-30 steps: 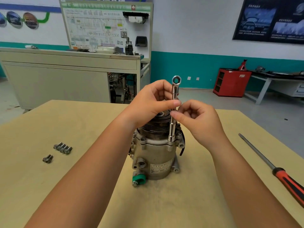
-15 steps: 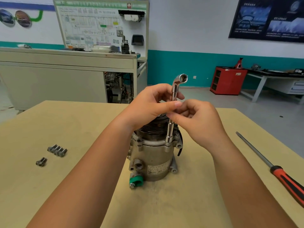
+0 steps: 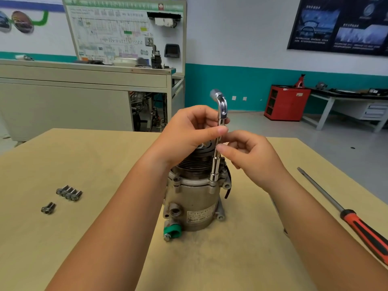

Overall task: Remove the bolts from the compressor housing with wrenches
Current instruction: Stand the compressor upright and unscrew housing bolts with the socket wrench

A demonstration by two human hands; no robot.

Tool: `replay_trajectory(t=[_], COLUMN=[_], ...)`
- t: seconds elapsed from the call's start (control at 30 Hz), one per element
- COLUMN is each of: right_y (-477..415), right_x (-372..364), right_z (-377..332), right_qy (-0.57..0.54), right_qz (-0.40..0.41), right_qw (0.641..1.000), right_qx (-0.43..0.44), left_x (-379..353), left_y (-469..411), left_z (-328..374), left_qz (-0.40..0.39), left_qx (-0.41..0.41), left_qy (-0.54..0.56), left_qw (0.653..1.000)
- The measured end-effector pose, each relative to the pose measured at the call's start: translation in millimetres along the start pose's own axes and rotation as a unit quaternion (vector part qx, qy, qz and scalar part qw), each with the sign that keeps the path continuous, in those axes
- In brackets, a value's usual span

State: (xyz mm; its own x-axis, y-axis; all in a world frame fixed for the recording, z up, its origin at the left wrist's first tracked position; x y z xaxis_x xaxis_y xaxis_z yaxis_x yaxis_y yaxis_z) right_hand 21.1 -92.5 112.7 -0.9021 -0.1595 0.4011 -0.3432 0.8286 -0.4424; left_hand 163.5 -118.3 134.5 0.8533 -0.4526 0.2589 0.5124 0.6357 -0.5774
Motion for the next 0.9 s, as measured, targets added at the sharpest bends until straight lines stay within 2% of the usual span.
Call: replay_trajectory(t=[0.1,0.23,0.3,0.37,0.47,0.53,0.6,0.8,0.9], right_y=[0,0,-1,-1,-1,-1,-1,0,0], right_x=[-2,-8,-12,-15,-15,-16,-14,-9,-9], right_z=[2,1,-1,-2,-4,-3,-1,0,1], right_qy=[0.03,0.118,0.145,0.134,0.056,-0.008,-0.025,-0.023,-0.001], right_qz=[0.034,0.109,0.117,0.106,0.064,0.023,0.006,0.026,0.053], right_qw=[0.999,0.987,0.982,0.985,0.995,0.998,0.998,0.999,0.999], right_qx=[0.011,0.024,0.031,0.037,0.05,0.055,0.051,0.03,0.006], left_x=[1,-1,-2,-2,-4,-7,-11,-1,-1], left_y=[-2,-3,-2,-2,0,1,2,0,4], left_z=[-4,-3,-1,1,4,5,8,16,11], left_qz=[0.033,0.003,-0.004,0.001,0.009,0.003,-0.01,-0.088,-0.049], left_qx=[0.014,0.032,0.03,0.02,0.006,0.005,0.013,0.032,0.021], left_qy=[-0.011,-0.019,-0.017,0.004,0.051,0.046,0.028,-0.026,-0.018], left_qw=[0.999,0.999,0.999,1.0,0.999,0.999,0.999,0.995,0.998])
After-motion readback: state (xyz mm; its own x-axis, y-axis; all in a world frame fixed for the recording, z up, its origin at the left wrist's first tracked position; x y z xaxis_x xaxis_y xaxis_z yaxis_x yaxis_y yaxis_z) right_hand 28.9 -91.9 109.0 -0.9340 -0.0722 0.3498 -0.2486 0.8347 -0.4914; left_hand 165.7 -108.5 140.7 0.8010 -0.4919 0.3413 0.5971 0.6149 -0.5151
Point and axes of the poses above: each hand's wrist, its own y-axis away from the middle knuckle, its own x-axis out of the back of the hand, z = x × y, the point moved 3 cm from there along -y, towards the middle knuckle, and after that the axes turned 9 degrees about -z, right-handed, at the moved point
